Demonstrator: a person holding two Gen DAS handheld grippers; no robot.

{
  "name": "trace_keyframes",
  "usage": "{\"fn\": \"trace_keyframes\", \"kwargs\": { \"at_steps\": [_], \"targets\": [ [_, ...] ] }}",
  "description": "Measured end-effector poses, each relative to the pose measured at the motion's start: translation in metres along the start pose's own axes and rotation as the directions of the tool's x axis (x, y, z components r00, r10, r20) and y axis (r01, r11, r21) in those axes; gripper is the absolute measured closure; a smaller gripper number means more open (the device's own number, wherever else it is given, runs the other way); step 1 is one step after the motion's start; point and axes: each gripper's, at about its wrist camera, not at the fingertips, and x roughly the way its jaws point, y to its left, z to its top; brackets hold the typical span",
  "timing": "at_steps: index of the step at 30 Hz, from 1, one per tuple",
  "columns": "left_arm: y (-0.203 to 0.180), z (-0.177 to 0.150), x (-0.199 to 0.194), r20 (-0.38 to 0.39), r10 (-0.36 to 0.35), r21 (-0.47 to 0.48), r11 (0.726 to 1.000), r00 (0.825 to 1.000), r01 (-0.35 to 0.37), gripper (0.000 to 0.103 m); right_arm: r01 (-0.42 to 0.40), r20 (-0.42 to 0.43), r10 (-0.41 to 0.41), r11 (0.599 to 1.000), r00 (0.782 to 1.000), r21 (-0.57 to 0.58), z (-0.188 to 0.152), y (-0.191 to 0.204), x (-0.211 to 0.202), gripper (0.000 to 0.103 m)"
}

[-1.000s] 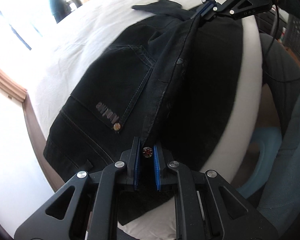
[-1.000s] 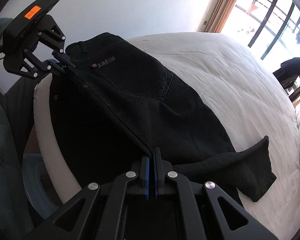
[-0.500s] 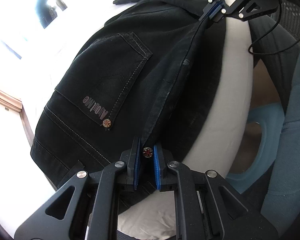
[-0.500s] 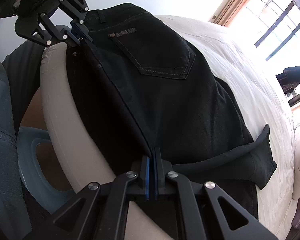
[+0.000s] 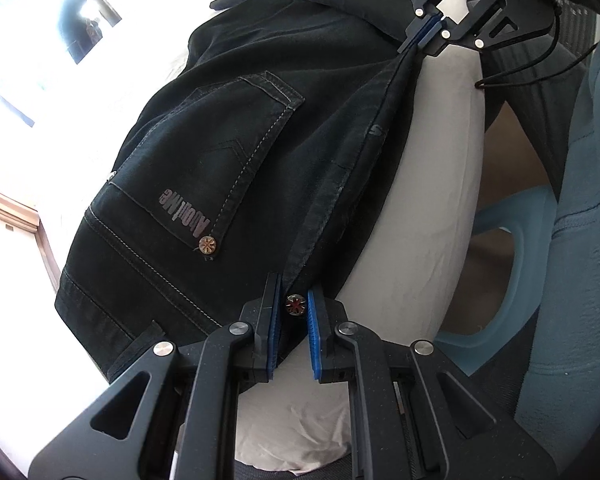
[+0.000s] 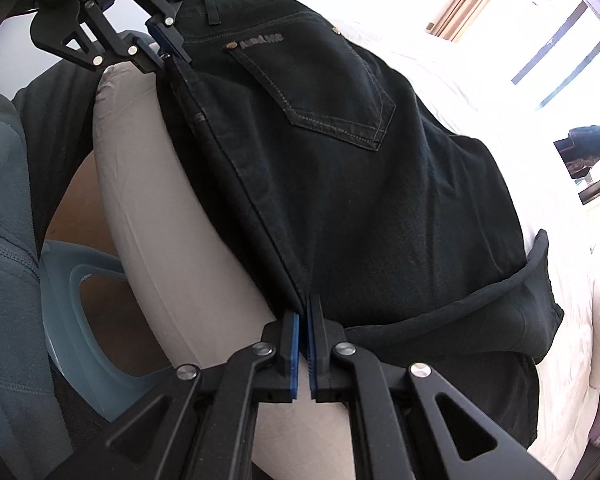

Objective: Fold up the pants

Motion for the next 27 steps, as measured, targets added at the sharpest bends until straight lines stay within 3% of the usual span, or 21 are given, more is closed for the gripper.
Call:
{"fn": "trace_keyframes", "kwargs": {
  "at_steps": [11,17,19,21,24,27],
  "targets": [
    [-0.01,-0.005,0.002,0.007,0.023,0.01,1.0,1.0,-0.023,0.091,0.003,-0.005,-0.003,1.0,1.0,0.011,-0.007,-0.002,0.001,0.098],
    [-0.006,-0.01,0.005,0.036,0.03,-0.055,0.998,0.999,-0.028,0.087,0.015,0.008,-0.016,0.998,1.0,0.065,-0.008,0.001,0.013,0.095],
    [-0.002,-0.01,-0.001,0.017,0.005,-0.074,0.997,1.0,-0.004,0.077,0.01,0.018,-0.011,0.996,1.0,0.092,-0.009,-0.003,0.013,0.095],
    [0.004,-0.01,-0.011,0.001,-0.027,-0.101,0.995,1.0,0.027,0.042,0.002,0.031,-0.005,0.993,1.0,0.116,-0.011,-0.006,0.012,0.095],
    [0.019,-0.01,-0.038,0.027,-0.07,-0.14,0.987,0.997,0.074,0.041,-0.003,0.043,-0.004,0.99,0.999,0.14,-0.015,-0.011,0.012,0.095],
    [0.04,0.001,-0.066,0.088,-0.063,-0.186,0.979,0.994,0.078,0.041,-0.006,0.05,-0.003,0.986,0.999,0.164,-0.018,-0.013,0.012,0.095]
  ]
}}
